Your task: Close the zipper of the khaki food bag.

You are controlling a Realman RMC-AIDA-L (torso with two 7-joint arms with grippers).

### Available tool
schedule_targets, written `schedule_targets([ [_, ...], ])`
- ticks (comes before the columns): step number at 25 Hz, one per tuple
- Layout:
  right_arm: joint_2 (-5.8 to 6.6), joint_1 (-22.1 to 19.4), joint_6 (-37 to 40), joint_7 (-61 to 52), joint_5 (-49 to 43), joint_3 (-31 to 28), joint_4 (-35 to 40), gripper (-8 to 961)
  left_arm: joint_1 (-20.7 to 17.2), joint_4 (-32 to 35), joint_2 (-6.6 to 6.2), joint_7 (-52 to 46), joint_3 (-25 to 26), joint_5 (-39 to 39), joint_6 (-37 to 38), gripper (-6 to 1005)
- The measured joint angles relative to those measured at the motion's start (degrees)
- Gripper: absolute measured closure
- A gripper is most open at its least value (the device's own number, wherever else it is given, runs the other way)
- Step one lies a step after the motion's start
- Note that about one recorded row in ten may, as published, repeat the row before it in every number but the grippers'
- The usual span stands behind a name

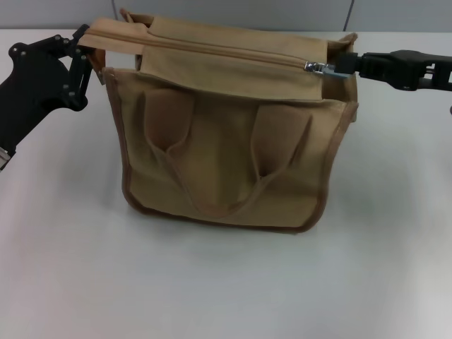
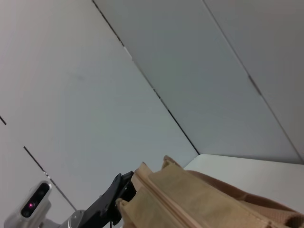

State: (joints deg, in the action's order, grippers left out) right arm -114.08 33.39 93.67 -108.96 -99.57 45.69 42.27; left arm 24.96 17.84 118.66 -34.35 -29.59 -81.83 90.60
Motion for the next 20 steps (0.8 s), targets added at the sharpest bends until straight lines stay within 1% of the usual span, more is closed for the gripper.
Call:
schedule_targets([
  [15, 0.19, -1.0, 0.0, 0.2, -0.3, -1.2, 0.0, 953, 0.3, 0.0, 0.00, 0.0, 0.1, 0.0, -0.4, 980],
  [20, 0.22, -1.9, 0.2, 0.6, -0.2, -1.7, 0.0, 952, 0.4, 0.0, 0.00, 0.1, 0.1, 0.0, -0.4, 980],
])
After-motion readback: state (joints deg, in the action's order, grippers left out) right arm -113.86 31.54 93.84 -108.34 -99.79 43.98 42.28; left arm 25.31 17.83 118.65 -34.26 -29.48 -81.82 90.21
